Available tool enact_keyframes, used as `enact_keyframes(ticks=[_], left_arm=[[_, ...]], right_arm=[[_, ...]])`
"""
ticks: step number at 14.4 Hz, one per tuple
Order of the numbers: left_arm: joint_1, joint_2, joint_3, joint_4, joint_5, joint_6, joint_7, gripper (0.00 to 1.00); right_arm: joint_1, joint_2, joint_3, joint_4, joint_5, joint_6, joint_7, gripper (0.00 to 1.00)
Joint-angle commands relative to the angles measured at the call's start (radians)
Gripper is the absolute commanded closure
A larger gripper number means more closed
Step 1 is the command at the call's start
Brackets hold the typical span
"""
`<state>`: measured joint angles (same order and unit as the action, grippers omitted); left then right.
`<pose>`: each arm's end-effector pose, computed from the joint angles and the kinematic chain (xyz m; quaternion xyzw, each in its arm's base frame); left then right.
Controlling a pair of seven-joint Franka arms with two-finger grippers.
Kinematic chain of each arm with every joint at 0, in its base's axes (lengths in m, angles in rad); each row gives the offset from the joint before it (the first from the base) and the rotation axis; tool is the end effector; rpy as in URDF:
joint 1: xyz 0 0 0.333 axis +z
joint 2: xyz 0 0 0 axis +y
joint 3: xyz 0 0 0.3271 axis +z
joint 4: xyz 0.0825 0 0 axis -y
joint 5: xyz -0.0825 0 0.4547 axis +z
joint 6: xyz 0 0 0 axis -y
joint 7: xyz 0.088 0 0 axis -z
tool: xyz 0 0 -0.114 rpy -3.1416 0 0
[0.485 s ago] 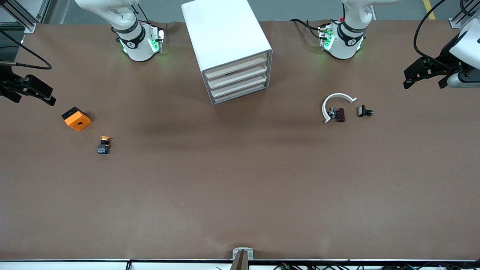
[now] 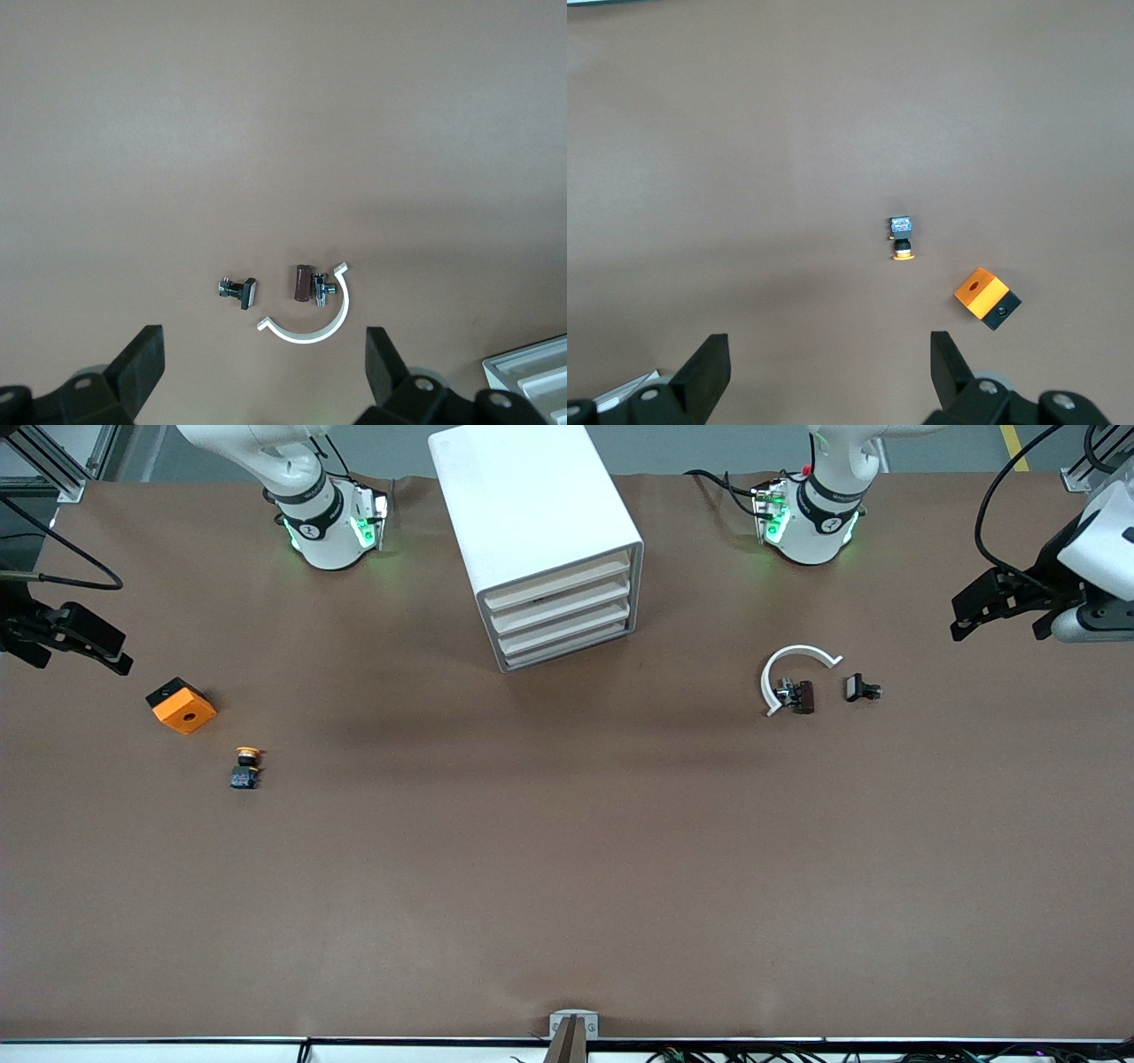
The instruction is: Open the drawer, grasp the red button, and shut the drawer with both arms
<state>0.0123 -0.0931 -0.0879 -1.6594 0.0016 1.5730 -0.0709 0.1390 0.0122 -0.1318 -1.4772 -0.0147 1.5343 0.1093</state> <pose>0.5931 -0.0470 0.6373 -1.0000 0.0022 -0.0035 0.0046 0.6260 0.0033 0.6684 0.9984 -0.0514 0.0229 0.0068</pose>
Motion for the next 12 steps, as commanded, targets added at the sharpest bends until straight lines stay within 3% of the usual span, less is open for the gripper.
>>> enact_keyframes(ticks=[1, 4, 12], left_arm=[[-0.002, 0.067, -0.001, 0.049, -0.003, -0.013, 0.002, 0.00], [-0.012, 0.119, -0.009, 0.049, -0.020, -0.008, -0.093, 0.00], [-0.046, 0.335, -0.122, 0.050, -0.049, -0.004, -0.672, 0.00]], right_arm=[[-0.009, 0.020, 0.006, 0.021, 0.002, -0.003, 0.009, 0.00], [-0.004, 0.021, 0.006, 0.021, 0.004, -0.002, 0.010, 0.00], [0.025, 0.049, 0.012, 0.028, 0.009, 0.026, 0.073, 0.00]])
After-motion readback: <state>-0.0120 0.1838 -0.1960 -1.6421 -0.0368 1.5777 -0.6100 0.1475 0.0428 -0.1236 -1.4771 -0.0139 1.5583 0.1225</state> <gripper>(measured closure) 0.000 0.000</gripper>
